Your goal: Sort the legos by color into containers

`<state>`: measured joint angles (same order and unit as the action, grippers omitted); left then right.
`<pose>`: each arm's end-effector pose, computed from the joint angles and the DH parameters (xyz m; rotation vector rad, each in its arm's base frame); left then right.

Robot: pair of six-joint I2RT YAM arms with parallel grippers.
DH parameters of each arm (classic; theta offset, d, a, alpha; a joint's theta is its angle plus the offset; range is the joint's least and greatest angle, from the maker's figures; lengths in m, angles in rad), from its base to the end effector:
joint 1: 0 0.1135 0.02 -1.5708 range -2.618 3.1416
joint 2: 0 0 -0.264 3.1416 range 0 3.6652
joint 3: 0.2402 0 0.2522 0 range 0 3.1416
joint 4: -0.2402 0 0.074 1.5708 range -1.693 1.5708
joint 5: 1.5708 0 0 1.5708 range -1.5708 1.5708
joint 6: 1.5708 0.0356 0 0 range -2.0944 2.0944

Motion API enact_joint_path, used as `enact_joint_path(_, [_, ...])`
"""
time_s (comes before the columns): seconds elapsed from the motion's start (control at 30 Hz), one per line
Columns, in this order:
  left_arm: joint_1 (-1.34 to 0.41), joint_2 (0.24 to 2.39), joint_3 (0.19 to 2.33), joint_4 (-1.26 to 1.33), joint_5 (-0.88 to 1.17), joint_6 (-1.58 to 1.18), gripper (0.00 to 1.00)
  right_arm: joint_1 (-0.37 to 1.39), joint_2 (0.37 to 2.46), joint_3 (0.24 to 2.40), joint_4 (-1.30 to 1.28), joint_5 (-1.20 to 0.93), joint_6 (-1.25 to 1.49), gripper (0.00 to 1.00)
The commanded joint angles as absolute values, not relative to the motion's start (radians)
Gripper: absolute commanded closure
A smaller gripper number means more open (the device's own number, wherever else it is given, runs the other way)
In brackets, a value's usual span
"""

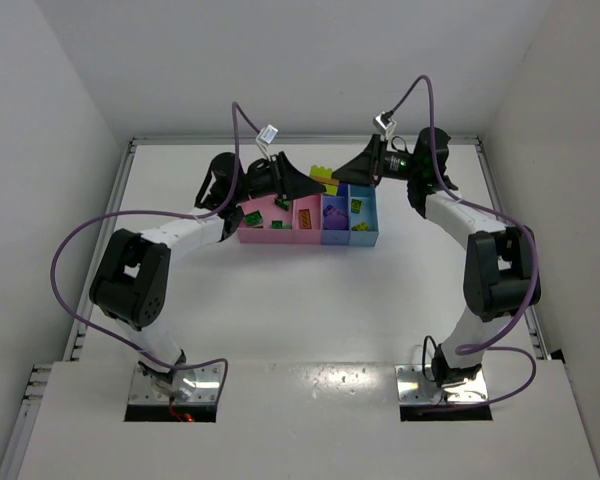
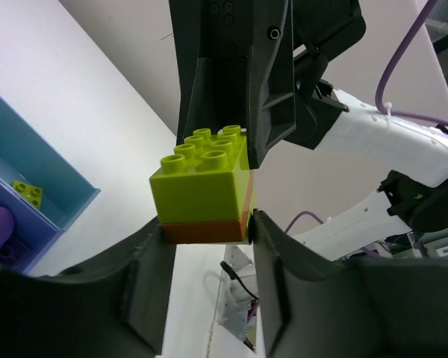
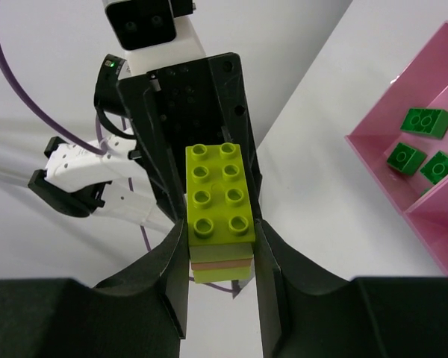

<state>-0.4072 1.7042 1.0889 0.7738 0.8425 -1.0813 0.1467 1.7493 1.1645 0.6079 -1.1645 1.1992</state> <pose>0.3441 -0.1774 0.2982 0.2556 1.7299 -1.7399 0.3833 0.0897 0.2901 -0.1291 1.9346 1.8536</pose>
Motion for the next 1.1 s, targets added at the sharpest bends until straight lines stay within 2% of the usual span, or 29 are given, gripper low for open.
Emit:
enact_joint_path(0.0, [-0.413,1.704,1.097,0.856,0.845,-1.088,0.58,0.147,1.717,1.193,0.661,-1.144,1.203,1.0])
enact_joint_path(0.07, [-0.413,1.704,1.097,0.856,0.845,-1.088,0.65,0.147,1.727,1.204,0.661,-1.135,1.203,1.0])
enact_joint_path(0.2, [-0.413,1.704,1.075,0.856,0.845,-1.088,0.72,0.138,1.736,1.222,0.651,-1.112,1.203,1.0])
enact_joint_path(0.47, [-0.422,1.634,0.967,0.831,0.845,-1.065,0.75,0.06,1.813,1.35,0.594,-1.091,1.17,1.0])
enact_joint_path(0.67, [-0.422,1.563,0.94,0.706,0.808,-0.921,0.75,-0.009,1.81,1.266,0.583,-1.1,1.137,1.0])
enact_joint_path(0.8, [-0.413,1.58,1.075,0.504,0.738,-0.774,0.76,-0.061,1.744,1.157,0.529,-1.121,1.071,1.0])
enact_joint_path(0.9, [-0.432,1.664,1.219,0.338,0.638,-0.692,0.76,-0.135,1.675,1.1,0.391,-1.121,0.953,1.0])
enact_joint_path(1.07, [-0.463,1.834,1.416,0.212,0.563,-0.658,0.76,-0.244,1.56,1.034,0.208,-1.08,0.826,1.0])
